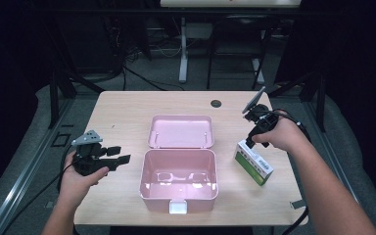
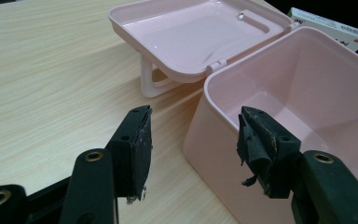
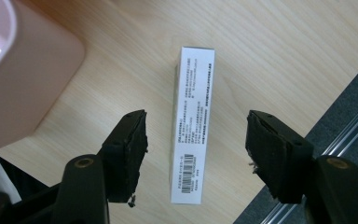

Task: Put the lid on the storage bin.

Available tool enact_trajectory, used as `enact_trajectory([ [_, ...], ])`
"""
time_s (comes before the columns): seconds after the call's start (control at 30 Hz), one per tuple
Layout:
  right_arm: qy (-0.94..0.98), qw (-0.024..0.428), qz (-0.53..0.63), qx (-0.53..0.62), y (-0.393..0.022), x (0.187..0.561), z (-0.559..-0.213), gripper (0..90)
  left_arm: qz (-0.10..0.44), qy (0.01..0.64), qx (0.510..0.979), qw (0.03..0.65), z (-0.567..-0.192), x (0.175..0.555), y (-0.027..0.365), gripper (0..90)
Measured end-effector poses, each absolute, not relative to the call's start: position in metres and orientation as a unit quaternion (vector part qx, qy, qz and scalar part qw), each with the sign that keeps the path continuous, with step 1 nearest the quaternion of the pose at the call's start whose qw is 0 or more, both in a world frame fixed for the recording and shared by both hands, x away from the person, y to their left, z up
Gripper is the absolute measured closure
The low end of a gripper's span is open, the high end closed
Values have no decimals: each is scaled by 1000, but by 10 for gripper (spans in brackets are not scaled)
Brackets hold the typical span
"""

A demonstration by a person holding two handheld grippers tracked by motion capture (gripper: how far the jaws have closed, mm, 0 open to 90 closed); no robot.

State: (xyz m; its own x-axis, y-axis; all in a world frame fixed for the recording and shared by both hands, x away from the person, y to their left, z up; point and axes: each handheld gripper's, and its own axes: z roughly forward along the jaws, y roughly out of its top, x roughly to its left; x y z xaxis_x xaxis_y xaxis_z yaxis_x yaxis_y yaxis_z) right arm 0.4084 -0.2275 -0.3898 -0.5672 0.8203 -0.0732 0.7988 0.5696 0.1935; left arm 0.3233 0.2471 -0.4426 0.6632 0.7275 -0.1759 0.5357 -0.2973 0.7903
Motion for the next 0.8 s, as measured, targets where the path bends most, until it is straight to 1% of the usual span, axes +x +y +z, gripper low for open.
enact_trajectory([
  [0.33,879,68,54,469,-234,414,-404,390,108,395,798,441,-442,323,248,446],
  [0.7,879,69,37,471,-236,418,-411,393,109,397,796,443,-442,323,249,446],
  [0.8,875,62,41,479,-237,418,-414,397,108,399,795,444,-442,323,249,446],
])
